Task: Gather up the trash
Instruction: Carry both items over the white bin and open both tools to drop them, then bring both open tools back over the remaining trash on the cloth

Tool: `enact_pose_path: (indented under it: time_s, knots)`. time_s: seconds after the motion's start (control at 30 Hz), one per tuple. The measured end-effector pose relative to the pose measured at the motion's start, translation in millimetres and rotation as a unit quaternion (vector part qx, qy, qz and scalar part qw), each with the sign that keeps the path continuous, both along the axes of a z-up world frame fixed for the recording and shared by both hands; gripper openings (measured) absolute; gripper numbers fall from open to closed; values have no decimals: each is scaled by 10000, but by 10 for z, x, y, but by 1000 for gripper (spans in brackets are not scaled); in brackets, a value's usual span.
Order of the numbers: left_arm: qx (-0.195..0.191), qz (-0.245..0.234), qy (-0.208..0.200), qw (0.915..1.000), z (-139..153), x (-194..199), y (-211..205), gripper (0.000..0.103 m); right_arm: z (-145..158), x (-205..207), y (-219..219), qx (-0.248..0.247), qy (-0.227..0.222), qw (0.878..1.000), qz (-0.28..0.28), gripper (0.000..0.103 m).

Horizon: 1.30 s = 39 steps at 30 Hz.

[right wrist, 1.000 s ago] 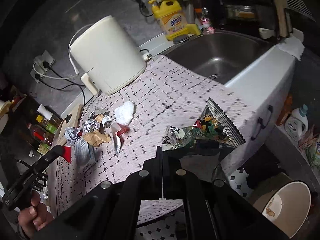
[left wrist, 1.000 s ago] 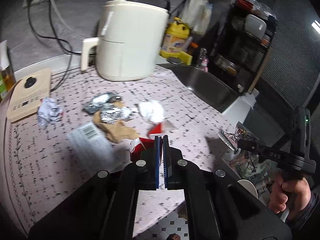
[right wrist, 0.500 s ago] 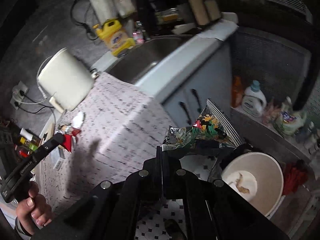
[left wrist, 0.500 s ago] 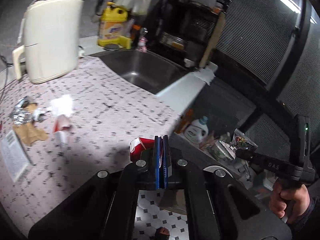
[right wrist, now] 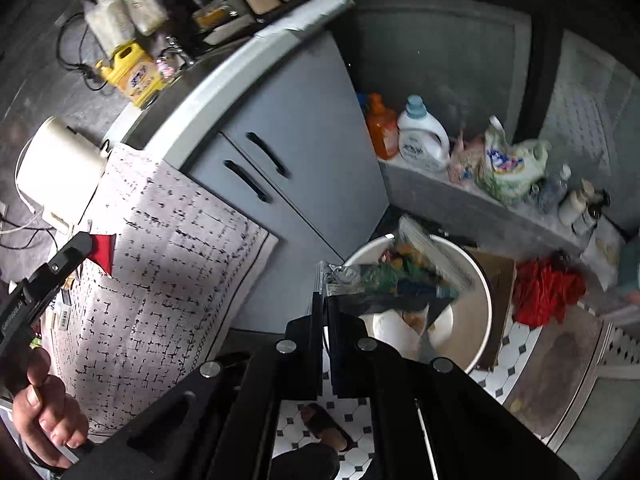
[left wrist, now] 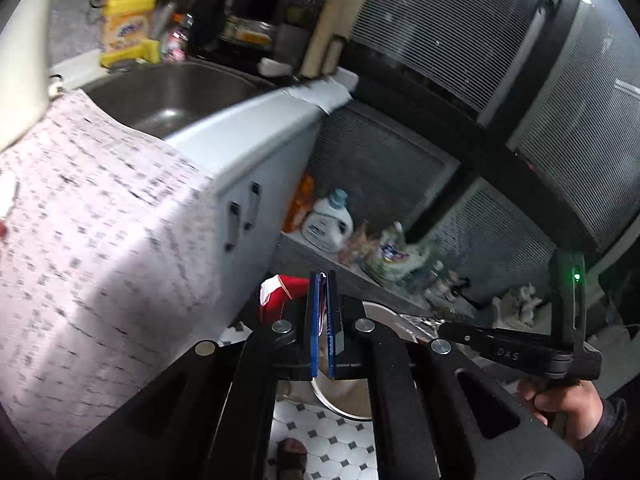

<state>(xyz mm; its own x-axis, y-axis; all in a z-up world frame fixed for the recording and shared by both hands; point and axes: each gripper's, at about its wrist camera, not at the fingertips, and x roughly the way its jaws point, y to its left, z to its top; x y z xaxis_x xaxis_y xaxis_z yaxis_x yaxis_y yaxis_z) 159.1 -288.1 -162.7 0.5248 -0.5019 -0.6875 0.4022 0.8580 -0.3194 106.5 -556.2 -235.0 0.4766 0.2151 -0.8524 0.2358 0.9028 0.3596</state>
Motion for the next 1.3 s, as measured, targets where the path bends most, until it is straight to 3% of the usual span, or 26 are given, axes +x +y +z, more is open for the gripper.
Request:
enact_pose_path:
  time_s: [0.1,0.17,0.2,0.57,0.9,1.17,1.27,1.3]
  knots:
    - [25,-153,80,9998,-66,-45,-184,4,-98,-82,-164,47,117,9999,-90,10]
    - [50,-237,117,9996,-104,-78,-286,4,-128,-132,-242,164,92,9997,-141,52]
    - [57,-288,151,9995,-129,-91,-344,4,-121,-185,-286,185,-14,9996,-190,56]
    - [74,-793,536,9954,-428,-97,-860,4,-86,-548,-653,165,20,9980,-617,60]
    - [-3,-1398,894,9861,-649,-160,-1416,4,60,-941,-955,-10,-96,9946,-1029,62]
    - [178,-1630,1172,9795,-923,-146,-1754,5,113,-1134,-1173,-73,-94,9911,-1326,65]
    - [87,-1599,1376,9775,-961,-109,-1745,12,102,-1176,-1207,-64,-96,9902,-1389,65]
    - [45,-1560,1397,9778,-950,-97,-1719,28,94,-1185,-1213,-59,-95,9901,-1402,65]
